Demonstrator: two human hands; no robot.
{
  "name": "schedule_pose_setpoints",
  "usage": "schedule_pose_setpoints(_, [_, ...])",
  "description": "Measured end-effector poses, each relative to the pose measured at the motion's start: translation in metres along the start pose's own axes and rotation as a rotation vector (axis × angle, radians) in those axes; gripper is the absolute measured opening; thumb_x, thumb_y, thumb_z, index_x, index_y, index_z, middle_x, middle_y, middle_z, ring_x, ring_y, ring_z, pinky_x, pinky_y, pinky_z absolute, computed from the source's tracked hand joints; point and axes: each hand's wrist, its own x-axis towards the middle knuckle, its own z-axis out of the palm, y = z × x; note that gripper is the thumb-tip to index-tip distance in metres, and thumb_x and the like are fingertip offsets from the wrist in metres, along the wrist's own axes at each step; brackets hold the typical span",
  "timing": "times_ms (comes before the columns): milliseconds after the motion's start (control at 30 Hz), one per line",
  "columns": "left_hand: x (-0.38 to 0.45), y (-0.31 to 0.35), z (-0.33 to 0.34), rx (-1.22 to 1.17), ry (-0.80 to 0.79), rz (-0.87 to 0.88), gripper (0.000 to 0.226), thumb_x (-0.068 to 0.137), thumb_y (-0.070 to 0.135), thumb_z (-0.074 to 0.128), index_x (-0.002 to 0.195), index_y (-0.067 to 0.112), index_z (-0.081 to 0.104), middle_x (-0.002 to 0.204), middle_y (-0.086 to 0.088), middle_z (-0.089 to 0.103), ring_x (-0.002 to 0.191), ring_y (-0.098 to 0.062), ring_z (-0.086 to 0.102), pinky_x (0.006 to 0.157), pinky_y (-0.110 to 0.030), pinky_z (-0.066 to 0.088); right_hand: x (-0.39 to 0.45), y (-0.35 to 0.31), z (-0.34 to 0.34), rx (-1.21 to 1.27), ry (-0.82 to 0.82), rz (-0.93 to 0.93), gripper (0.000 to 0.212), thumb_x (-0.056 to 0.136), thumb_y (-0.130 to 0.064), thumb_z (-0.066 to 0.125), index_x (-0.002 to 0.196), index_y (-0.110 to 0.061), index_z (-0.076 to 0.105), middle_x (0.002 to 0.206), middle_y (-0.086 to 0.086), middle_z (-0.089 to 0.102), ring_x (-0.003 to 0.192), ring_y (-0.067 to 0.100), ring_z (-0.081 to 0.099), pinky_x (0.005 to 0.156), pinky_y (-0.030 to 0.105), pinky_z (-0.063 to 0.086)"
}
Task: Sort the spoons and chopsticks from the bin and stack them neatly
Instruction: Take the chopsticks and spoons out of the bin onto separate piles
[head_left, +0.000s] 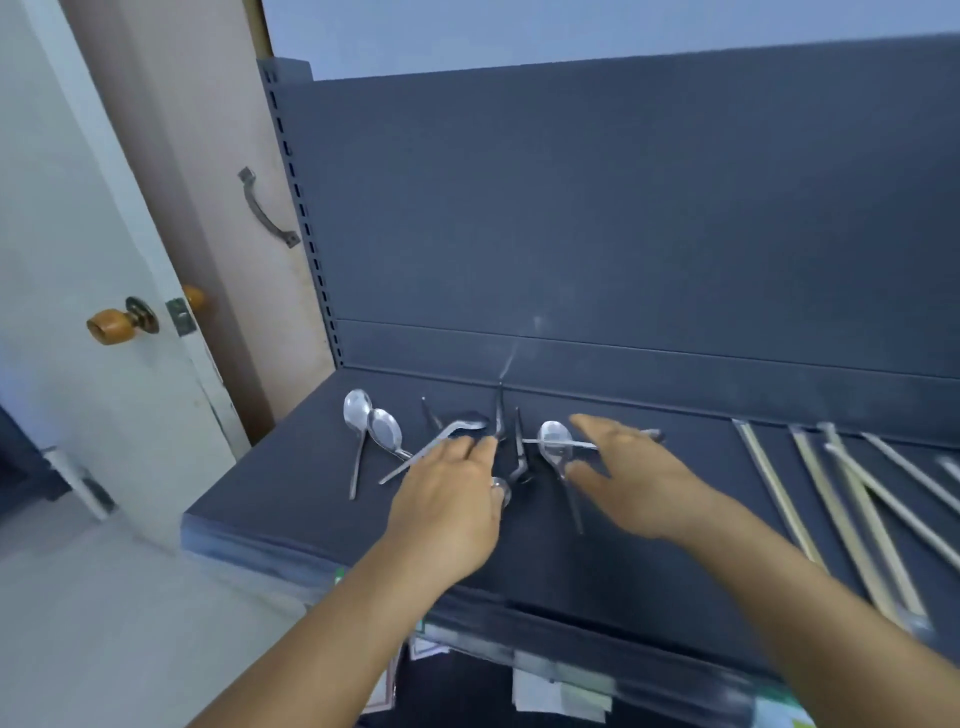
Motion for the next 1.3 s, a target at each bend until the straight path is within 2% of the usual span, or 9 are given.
schedule_pose_setpoints(200, [-0.043, 0.047, -0.005, 0.014, 0.018, 0.186, 0.056, 0.098, 0.034, 0.04, 0.148, 0.017, 0.022, 0.145, 0.003, 0.035, 0.134, -0.018, 0.029, 0.109, -0.028, 0.023, -0.083, 0.002, 0.001, -0.046, 0.09, 0.018, 0.056, 0.096, -0.036, 0.045, 0.146, -0.02, 0.025, 0.151, -0.003, 0.032, 0.139, 0.018, 0.025, 0.111, 0.03, 0.022])
schedule_pose_setpoints(333, [-0.063, 0.082, -0.002, 0.007, 0.011, 0.281, 0.059, 0.099, 0.035, 0.039, 0.15, 0.017, 0.016, 0.149, 0.002, 0.03, 0.137, -0.018, 0.024, 0.111, -0.03, 0.021, -0.132, 0.017, -0.002, -0.095, 0.126, 0.106, 0.064, 0.097, -0.041, 0.041, 0.15, -0.019, 0.014, 0.157, -0.003, 0.019, 0.144, 0.013, 0.014, 0.116, 0.03, 0.015])
schedule_pose_setpoints(567, [-0.082, 0.156, 0.004, -0.063, -0.019, 0.414, 0.06, 0.099, 0.036, 0.037, 0.151, 0.019, 0.012, 0.154, 0.003, 0.022, 0.142, -0.017, 0.015, 0.112, -0.03, 0.017, -0.203, 0.059, -0.03, -0.122, 0.257, 0.239, 0.063, 0.097, -0.039, 0.041, 0.15, -0.019, 0.014, 0.156, -0.004, 0.019, 0.143, 0.012, 0.016, 0.116, 0.028, 0.014])
schedule_pose_setpoints(933, [-0.099, 0.328, 0.024, -0.169, -0.014, 0.606, 0.058, 0.099, 0.035, 0.037, 0.151, 0.02, 0.014, 0.154, 0.006, 0.024, 0.141, -0.014, 0.018, 0.114, -0.029, 0.017, -0.303, 0.184, -0.095, -0.147, 0.404, 0.367, 0.062, 0.096, -0.039, 0.045, 0.148, -0.017, 0.02, 0.152, -0.002, 0.028, 0.139, 0.016, 0.024, 0.114, 0.031, 0.022])
schedule_pose_setpoints(1100, [-0.1, 0.42, 0.035, -0.189, 0.001, 0.646, 0.059, 0.099, 0.035, 0.038, 0.151, 0.018, 0.015, 0.154, 0.004, 0.025, 0.141, -0.015, 0.019, 0.114, -0.03, 0.019, -0.34, 0.253, -0.135, -0.158, 0.437, 0.366, 0.06, 0.096, -0.038, 0.046, 0.147, -0.016, 0.024, 0.15, -0.001, 0.032, 0.137, 0.018, 0.028, 0.112, 0.03, 0.024])
schedule_pose_setpoints(1300, [-0.096, 0.498, 0.048, -0.205, -0.022, 0.637, 0.058, 0.099, 0.034, 0.037, 0.151, 0.018, 0.015, 0.152, 0.004, 0.028, 0.139, -0.017, 0.022, 0.109, -0.031, 0.025, -0.37, 0.318, -0.172, -0.14, 0.458, 0.375, 0.055, 0.095, -0.035, 0.047, 0.144, -0.017, 0.029, 0.145, 0.001, 0.039, 0.131, 0.02, 0.035, 0.106, 0.031, 0.028])
